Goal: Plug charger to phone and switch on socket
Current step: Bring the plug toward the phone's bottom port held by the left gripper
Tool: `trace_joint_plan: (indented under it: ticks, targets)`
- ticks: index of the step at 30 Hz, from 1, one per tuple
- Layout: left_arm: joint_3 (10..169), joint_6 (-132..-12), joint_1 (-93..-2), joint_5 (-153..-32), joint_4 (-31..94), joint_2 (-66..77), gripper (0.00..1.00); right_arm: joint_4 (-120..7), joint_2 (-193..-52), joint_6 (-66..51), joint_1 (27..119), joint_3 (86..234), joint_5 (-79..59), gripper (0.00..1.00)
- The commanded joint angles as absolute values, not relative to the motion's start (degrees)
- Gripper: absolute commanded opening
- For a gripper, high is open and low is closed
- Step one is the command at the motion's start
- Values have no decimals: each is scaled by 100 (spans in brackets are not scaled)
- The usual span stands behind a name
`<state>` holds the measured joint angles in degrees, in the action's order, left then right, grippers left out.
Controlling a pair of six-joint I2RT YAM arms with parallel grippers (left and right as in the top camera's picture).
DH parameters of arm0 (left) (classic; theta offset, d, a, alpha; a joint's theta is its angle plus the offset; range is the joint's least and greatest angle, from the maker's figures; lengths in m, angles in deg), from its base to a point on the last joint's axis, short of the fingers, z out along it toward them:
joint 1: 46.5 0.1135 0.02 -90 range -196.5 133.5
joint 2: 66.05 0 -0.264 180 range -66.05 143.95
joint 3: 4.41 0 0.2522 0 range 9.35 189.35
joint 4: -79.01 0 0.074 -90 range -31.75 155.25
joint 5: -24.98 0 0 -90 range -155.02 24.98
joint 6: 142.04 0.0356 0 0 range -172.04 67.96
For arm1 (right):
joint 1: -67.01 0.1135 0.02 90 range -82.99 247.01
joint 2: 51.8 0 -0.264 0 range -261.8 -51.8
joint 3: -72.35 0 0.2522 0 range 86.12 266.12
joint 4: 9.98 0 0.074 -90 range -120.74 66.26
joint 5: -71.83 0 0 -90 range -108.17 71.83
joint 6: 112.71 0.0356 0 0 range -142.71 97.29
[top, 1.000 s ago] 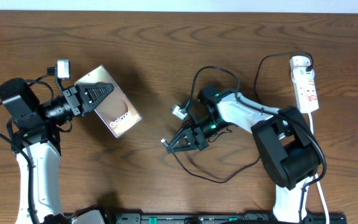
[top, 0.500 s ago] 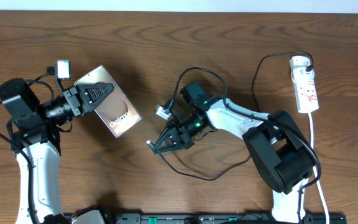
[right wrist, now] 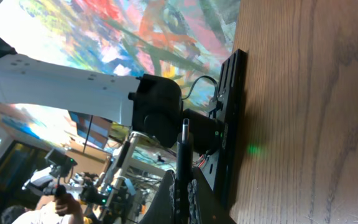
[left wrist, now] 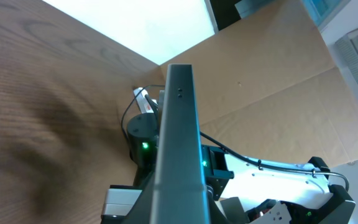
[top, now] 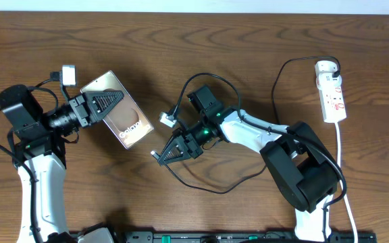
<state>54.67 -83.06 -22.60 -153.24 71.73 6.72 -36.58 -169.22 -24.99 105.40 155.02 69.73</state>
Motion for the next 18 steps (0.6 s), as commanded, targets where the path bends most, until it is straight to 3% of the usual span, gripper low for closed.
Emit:
trace_joint_plan:
  ticks: [1,18]
  targets:
    - [5439,-8156,-2245,-15497,7217,716,7,-3562,-16929,-2228,10569,15550,7137,1]
    - [5439,-7635,-2245,-15499,7221,1560,8,-3280,-16929,-1970,10370,15550,7137,1]
